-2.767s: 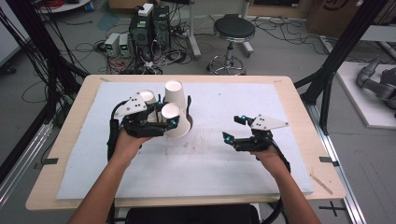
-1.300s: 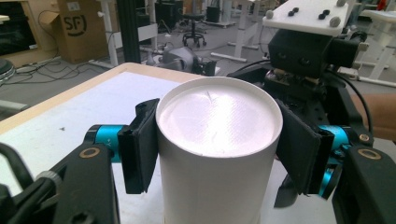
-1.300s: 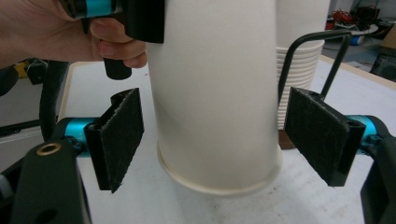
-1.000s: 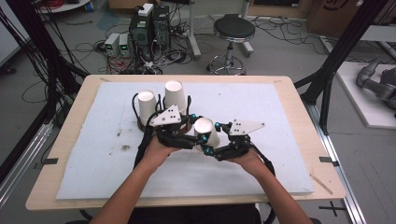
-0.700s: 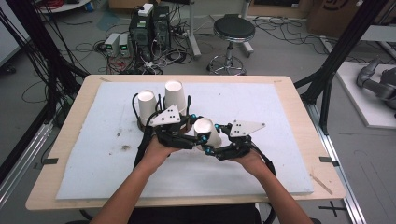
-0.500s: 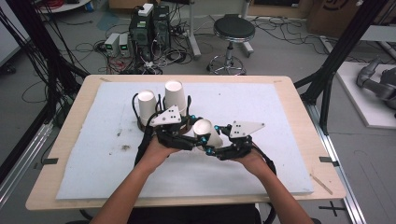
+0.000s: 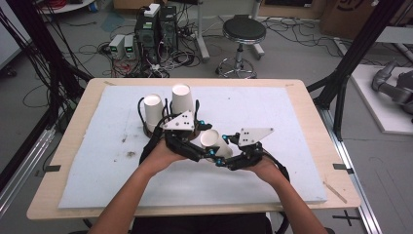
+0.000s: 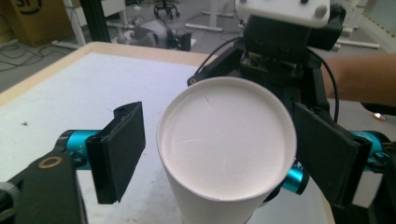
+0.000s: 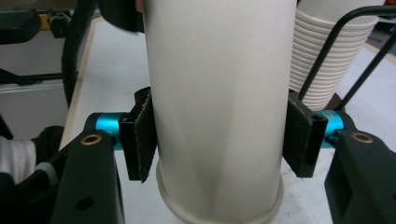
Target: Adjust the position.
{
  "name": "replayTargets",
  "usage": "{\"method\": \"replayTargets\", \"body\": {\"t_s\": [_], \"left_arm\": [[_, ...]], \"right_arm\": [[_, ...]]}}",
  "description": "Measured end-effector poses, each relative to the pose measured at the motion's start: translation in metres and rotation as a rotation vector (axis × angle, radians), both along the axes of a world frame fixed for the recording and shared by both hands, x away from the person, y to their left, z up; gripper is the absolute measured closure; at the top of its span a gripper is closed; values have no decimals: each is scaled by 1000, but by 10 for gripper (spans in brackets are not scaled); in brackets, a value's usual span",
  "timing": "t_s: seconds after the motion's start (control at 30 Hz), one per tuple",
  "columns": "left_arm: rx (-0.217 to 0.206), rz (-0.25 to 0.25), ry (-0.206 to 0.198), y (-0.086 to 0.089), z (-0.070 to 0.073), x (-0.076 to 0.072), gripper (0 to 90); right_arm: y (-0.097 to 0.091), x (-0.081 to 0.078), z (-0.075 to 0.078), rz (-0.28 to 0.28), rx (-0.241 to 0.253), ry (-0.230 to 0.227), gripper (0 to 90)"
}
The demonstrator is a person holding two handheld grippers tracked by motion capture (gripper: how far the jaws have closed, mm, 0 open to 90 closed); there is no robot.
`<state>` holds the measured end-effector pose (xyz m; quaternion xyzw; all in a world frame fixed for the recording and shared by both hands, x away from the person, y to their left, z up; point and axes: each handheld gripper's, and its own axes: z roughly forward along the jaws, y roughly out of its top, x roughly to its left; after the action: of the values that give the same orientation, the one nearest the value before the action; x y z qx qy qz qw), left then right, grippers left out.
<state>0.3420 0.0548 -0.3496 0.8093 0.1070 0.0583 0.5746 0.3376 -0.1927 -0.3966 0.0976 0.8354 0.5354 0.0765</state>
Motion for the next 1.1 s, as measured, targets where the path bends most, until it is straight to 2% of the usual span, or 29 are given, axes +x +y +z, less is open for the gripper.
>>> {"method": "replayTargets", "body": {"t_s": [0.07, 0.23, 0.33, 0.37, 0.4, 0.43, 0.57, 0.63, 0.7, 0.73, 0.8, 0.9, 0.97, 1.0, 1.07, 1.1], "left_arm": [[7, -39, -6, 0, -1, 0, 333], [-22, -76, 16, 1, 0, -1, 356], [-50, -74, 9, 3, 2, -1, 356], [-70, -74, 14, 3, 2, -1, 358], [-90, -75, 15, 4, 3, -1, 358], [-115, -75, 19, 5, 4, -1, 359], [-192, -78, 39, 8, 5, -1, 359], [-206, -79, 44, 9, 5, 0, 359], [-215, -79, 49, 10, 5, 0, 360], [-221, -79, 53, 10, 4, 0, 361], [-218, -82, 54, 11, 3, 1, 363], [-200, -83, 67, 11, 1, 1, 363], [-166, -90, 72, 12, -1, 1, 361], [-145, -87, 62, 13, -1, 0, 356], [-103, -62, 49, 14, 0, -2, 296], [-96, -59, 46, 14, 0, -2, 270]], "right_arm": [[-1, 0, 0, 21, 8, 15, 377], [-1, -1, 0, 47, 14, 25, 356], [0, -2, 0, 24, 58, 44, 243], [0, -2, 0, -12, 98, 61, 179], [0, -2, 0, -12, 98, 61, 179], [0, -3, 1, -16, 125, 64, 179], [1, -4, 0, -6, 133, 56, 179], [0, -4, 0, -3, 148, 51, 188], [-2, -3, 2, 9, 154, 50, 270], [-3, -3, 2, 22, 152, 42, 280], [-4, -3, 3, 27, 148, 32, 317], [-6, -3, 3, 36, 115, 18, 367], [-6, -4, 3, 41, 83, 12, 381], [-5, -4, 3, 42, 68, 6, 385], [-5, -5, 3, 40, 44, -1, 385], [-5, -4, 4, 40, 34, -3, 385]]}}
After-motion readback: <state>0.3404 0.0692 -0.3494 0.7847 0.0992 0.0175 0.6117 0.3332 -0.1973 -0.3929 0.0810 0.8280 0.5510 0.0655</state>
